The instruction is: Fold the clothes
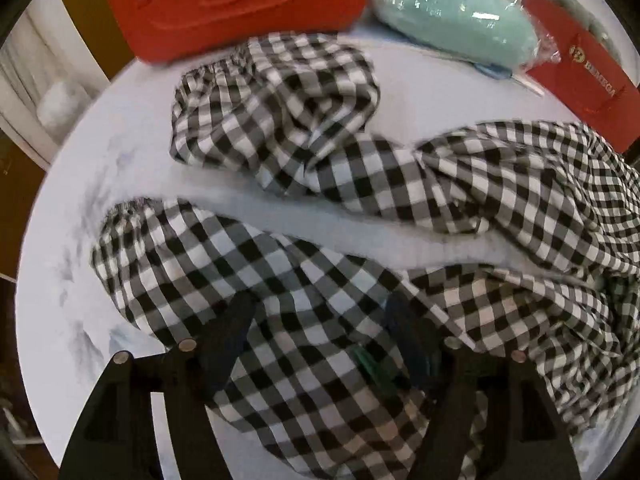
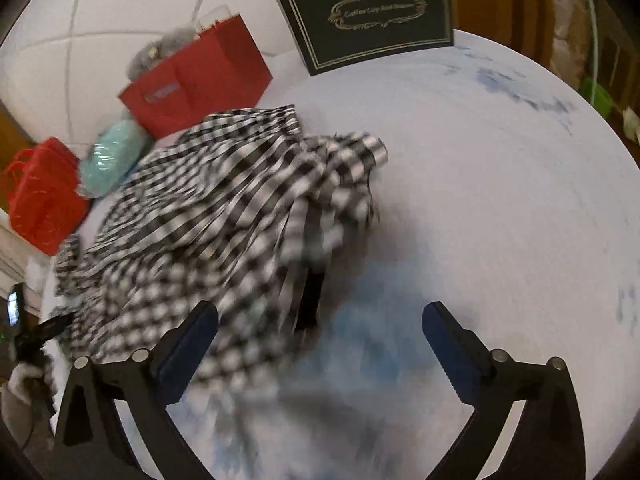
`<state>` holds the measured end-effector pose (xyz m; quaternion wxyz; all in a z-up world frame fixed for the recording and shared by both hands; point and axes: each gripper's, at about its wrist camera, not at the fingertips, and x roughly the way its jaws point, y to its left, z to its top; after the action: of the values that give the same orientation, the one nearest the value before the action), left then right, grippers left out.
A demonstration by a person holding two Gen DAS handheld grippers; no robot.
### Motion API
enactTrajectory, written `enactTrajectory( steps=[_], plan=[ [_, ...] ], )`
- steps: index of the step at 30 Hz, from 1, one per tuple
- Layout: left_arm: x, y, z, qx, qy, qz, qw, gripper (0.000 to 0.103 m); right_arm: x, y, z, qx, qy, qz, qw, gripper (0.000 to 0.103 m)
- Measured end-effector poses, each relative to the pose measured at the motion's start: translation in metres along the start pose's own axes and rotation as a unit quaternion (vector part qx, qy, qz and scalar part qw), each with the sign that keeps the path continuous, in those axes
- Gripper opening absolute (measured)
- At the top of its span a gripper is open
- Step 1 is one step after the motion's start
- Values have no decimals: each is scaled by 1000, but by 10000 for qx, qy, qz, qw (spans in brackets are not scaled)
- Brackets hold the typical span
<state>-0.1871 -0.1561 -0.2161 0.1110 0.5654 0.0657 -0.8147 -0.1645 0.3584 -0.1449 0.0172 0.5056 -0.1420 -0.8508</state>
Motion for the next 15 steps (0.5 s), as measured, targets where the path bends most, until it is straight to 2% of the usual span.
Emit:
enactTrajectory(
  steps=[1, 2, 3, 4, 5, 7, 9, 11, 13, 15],
  plan=[
    [-1, 2, -1, -53, -66, -29, 10000, 57, 10, 1, 7, -48, 72, -3, 10000, 103],
    [-4, 4, -2, -95, -155, -33, 9998, 25, 20, 3, 12, -105, 162, 34, 9998, 101],
    [-5, 6, -3, -94, -184, -71, 9998, 8, 30, 6, 15, -176, 276, 67, 9994, 94],
    [-6, 8, -3, -89, -146, -131, 9998, 5, 42, 12, 18, -269, 430, 69, 9987, 46],
    [-9, 11, -3, -87, -124, -171, 9997, 3, 51, 18, 21, -367, 555, 35, 9978, 5],
    [-27, 25, -4, -151, -312, -155, 9993, 3, 57, 31, 25, -609, 593, -172, 9962, 5],
    [-48, 40, -5, -238, -548, -123, 9981, 3, 32, 44, 30, -893, 137, -342, 9953, 5],
    [-79, 65, -13, -397, -823, -281, 9954, 3, -15, 42, 28, -778, -378, -232, 9960, 5],
    [-101, 85, -30, -491, -930, -471, 9933, 3, -62, 38, 22, -657, -856, -121, 9941, 5],
    [-116, 101, -53, -488, -923, -633, 9925, 3, -102, 28, -3, -595, -996, -118, 9932, 5]
  ],
)
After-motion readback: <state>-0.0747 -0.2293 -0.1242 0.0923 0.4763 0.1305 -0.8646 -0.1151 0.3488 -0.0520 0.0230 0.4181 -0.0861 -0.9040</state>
